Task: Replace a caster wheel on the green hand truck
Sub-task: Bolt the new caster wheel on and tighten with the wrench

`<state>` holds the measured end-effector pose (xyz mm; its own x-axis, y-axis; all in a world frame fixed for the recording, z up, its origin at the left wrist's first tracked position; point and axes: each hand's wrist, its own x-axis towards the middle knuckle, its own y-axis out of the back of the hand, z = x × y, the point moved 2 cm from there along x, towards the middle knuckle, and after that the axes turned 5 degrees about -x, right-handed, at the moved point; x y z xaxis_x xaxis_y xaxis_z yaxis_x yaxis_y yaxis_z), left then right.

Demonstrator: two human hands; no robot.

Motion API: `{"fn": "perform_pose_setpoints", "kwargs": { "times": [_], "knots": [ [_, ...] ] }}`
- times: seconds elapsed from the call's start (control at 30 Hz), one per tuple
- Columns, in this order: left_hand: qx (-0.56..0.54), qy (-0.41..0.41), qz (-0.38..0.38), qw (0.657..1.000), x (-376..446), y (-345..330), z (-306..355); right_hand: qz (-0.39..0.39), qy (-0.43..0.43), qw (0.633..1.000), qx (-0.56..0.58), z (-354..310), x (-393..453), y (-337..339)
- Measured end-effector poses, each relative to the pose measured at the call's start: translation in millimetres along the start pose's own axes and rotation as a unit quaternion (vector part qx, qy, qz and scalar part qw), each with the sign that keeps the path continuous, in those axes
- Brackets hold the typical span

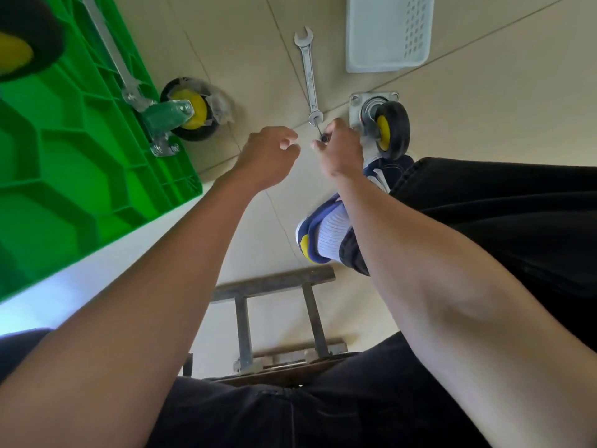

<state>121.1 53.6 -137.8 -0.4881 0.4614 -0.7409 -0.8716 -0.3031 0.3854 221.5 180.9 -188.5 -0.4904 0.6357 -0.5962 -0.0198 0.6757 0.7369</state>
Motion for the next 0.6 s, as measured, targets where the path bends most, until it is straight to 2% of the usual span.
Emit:
{"fn": "perform_pose_setpoints", "kwargs": {
  "times": [0.2,0.6],
  "knots": [
    [0.021,-0.003,-0.019,1.000,-4,0,1,0.023,-0.015,1.000,-0.015,0,0,1],
    [-0.044,-0.031,0.038,0.998,-27,35,14,0.130,0.034,0.979,0.154,-39,-16,35]
  ]
}}
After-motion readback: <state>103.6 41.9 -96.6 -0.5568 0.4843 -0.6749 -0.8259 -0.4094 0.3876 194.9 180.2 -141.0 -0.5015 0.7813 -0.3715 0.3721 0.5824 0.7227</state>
